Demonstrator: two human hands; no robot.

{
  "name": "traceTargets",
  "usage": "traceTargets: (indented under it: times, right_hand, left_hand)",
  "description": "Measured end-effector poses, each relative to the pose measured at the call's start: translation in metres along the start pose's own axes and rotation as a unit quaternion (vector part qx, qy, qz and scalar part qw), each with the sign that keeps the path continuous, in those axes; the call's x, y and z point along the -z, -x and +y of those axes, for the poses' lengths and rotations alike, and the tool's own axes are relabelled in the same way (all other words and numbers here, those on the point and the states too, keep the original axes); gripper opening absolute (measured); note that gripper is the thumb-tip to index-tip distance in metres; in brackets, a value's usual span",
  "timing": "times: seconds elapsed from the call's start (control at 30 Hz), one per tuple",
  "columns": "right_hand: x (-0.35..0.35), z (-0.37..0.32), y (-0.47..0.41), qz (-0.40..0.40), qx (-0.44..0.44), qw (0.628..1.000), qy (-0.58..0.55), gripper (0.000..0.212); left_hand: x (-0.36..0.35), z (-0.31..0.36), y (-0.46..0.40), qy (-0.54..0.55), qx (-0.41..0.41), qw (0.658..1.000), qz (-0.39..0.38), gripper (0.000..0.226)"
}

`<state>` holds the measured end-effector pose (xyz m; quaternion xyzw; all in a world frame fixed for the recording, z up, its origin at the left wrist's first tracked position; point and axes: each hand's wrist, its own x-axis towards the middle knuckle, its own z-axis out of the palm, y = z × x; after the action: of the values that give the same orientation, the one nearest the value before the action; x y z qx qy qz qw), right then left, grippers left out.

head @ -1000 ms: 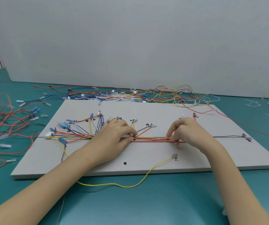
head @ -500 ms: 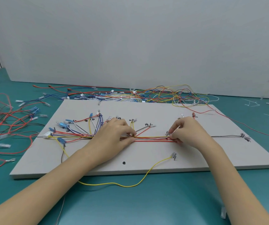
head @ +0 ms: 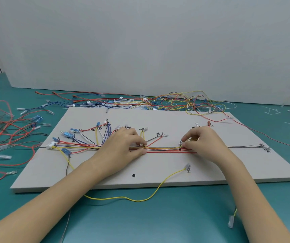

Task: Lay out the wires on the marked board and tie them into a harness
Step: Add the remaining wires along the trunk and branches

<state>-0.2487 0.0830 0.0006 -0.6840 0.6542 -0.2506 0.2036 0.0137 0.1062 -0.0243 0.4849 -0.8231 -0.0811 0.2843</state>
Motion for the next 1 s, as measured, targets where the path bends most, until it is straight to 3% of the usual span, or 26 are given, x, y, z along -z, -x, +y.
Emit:
traceTargets:
  times: [0.33,0.77,1.0]
  right_hand:
    - [-0.012,-0.001,0.001,0.022,0.064,0.994,0.084,0.019]
    - [-0.011,-0.005,0.004,0.003,0.076,0.995,0.063,0.021]
    - [-0.011,-0.004,0.004,-0.004,0.077,0.995,0.061,0.012]
  left_hand:
    - [-0.005,0.001,-0.005,0.010,0.012,1.000,0.011,0.003]
    - [-0.008,0.000,-0.008,0.070,0.075,0.995,0.014,0.004]
    - [-0.007,0.000,-0.009,0.083,0.080,0.993,0.010,0.005]
